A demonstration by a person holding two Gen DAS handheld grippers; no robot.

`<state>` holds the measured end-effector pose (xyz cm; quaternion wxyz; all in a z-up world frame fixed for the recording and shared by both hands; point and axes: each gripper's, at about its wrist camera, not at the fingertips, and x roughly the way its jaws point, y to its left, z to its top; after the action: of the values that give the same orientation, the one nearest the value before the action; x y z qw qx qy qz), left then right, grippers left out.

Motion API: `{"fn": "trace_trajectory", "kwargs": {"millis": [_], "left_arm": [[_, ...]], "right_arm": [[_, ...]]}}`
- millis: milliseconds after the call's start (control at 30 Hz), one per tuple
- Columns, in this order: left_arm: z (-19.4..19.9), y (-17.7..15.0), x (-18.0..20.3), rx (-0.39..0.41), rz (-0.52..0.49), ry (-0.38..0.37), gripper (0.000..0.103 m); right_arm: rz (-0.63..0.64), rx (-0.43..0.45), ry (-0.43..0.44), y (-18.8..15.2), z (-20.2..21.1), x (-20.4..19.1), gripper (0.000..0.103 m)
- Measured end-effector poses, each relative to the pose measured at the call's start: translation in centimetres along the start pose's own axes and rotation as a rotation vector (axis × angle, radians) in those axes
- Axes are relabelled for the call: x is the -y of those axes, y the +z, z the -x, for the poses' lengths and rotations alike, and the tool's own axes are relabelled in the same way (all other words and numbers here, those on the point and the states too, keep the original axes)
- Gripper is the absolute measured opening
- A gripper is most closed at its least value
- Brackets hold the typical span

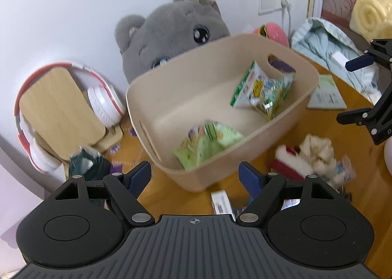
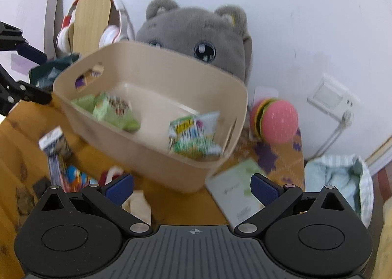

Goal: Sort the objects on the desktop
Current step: 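Grasp the white milk carton with left gripper while right grasps cream scrunchie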

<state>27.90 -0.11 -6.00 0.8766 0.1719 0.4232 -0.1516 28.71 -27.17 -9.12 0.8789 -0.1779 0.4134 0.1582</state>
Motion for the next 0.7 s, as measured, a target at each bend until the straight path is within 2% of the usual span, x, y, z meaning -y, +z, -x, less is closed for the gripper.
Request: {"fn": "trace_trajectory", "kwargs": {"millis": [333, 700], "left_arm": [[-2.1, -2.5, 0.3, -0.081, 0.016, -0.017, 0.08], [-5.5, -3.4, 0.9, -0.154, 0.049, -0.005, 0.08]], "right_arm": [[-0.007, -0.085, 0.029, -3.6, -1.6, -1.6, 0.103], [0.001, -0.127, 0.056, -4.7, -4.0, -2.9, 0.103]]}}
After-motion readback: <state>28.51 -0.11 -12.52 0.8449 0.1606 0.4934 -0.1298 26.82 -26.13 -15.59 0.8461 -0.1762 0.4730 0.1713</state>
